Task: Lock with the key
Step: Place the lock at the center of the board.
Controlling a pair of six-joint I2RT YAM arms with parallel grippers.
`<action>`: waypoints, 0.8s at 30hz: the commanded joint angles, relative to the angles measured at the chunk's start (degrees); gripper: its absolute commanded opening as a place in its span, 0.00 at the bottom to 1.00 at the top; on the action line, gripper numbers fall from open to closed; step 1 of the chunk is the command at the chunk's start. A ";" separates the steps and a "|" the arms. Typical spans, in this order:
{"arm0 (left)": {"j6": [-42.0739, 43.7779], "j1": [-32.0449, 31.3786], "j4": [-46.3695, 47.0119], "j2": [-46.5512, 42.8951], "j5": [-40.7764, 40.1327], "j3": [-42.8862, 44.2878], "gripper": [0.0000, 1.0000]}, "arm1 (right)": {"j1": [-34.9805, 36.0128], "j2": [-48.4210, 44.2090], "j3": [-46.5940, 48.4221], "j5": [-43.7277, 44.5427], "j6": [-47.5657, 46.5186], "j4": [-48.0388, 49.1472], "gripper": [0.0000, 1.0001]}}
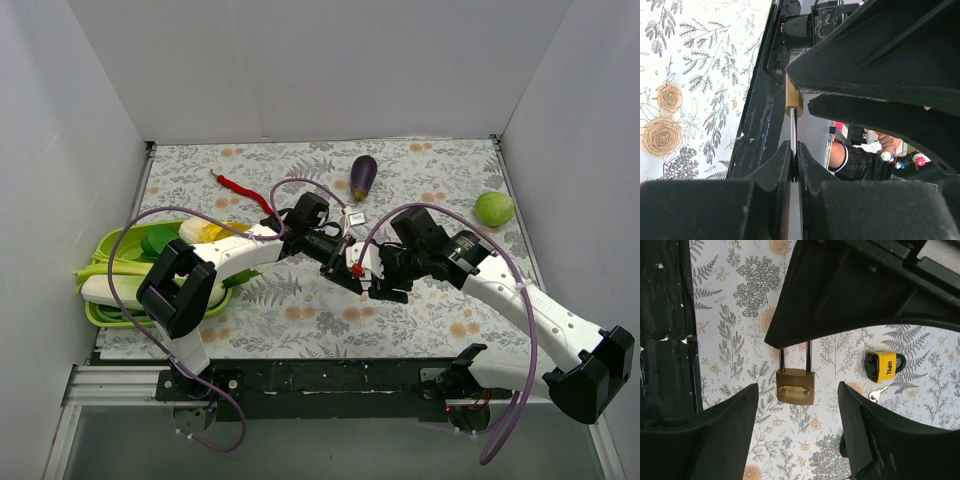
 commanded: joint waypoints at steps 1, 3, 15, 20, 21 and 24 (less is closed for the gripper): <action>-0.03 -0.17 -0.22 -0.58 0.59 2.67 0.00 | 1.90 1.03 2.20 2.34 1.12 0.65 0.71; -0.03 -0.25 -0.14 -0.67 0.68 2.76 0.00 | 2.43 1.56 2.29 3.48 1.12 0.92 0.68; -0.47 -0.17 -0.13 -0.76 -1.70 2.32 0.00 | 4.98 2.79 1.06 9.72 1.38 3.47 0.51; -1.08 -0.17 0.39 -0.58 -1.43 1.97 0.00 | 5.42 3.41 0.71 9.90 1.56 3.20 0.53; -1.08 -0.17 0.48 -0.67 -1.43 1.88 0.00 | 5.42 3.41 0.62 9.90 1.47 3.20 0.54; -1.17 -0.17 0.39 -0.84 -1.43 1.88 0.00 | 5.77 3.67 0.35 9.81 1.47 3.20 0.57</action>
